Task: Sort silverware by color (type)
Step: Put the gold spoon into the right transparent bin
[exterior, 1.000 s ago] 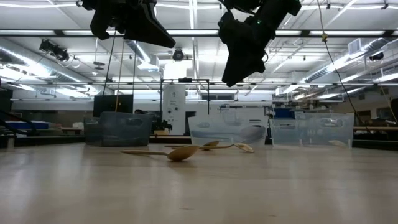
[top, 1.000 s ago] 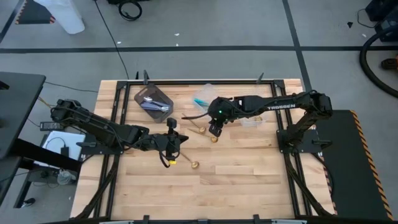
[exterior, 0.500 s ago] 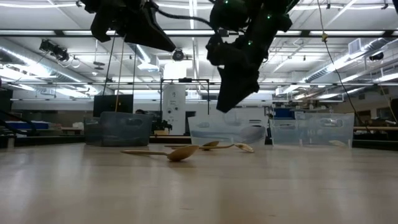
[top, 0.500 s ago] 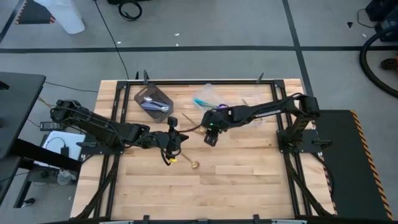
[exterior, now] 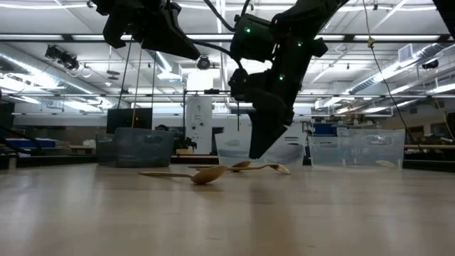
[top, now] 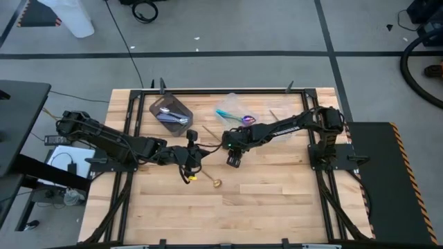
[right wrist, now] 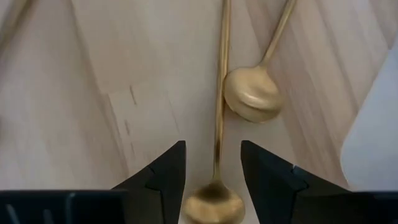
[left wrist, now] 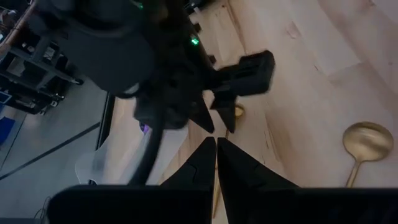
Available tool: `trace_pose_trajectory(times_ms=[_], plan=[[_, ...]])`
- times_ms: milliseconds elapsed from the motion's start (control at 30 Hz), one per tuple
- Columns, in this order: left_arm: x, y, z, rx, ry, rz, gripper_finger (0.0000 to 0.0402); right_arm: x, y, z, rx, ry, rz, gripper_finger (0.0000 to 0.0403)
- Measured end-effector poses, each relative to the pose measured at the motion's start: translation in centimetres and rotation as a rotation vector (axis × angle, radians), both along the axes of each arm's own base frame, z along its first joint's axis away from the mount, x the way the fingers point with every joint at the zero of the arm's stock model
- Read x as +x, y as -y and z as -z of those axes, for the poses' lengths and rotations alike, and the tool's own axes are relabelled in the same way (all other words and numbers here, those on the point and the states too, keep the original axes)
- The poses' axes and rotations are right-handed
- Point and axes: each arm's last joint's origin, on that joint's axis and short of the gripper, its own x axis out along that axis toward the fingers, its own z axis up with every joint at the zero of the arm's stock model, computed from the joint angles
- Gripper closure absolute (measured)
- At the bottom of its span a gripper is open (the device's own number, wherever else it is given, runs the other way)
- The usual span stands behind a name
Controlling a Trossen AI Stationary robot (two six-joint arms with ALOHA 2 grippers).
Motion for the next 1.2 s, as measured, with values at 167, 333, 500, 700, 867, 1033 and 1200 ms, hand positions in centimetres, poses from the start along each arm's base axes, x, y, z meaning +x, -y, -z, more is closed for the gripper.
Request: trace_pose_trajectory(times_ms=[167,333,500,700,867,1033,1200], plan=[[0.0,0.0,0.0,-0.007,-0.005,0.006,0.0379,0.1,-0.5,0.9,-0.045,-0.026,-0.03,0.0239],[0.0,0.0,0.1,-0.01,-0.003,0.008,0.0379,0.1,-0.7,1.6,-0.051,-0.034,-0.038,0.0242],[0.0,0.0,0.1,-0.011,-0.004,0.006,0.0379,-0.2,-0.2,2.1,-0.018,-0.032,-0.004,0.0265],[0.0,0.0,0.1,-0.012,-0.003,0.007,0.0379,-0.5,0.2,2.4,0.016,-0.034,0.017,0.031],[0.0,0.0,0.1,-0.012,-0.004,0.007,0.0379,-0.8,0.2,2.8,0.026,-0.033,0.027,0.0343],[0.0,0.0,0.0,-0.012,-0.002,0.007,0.0379,-0.8,0.2,2.8,0.052,-0.027,0.034,0.0371],[0.0,0.1,0.0,-0.012,-0.002,0.008,0.0379,-0.7,0.1,2.5,0.06,-0.029,0.036,0.0388]])
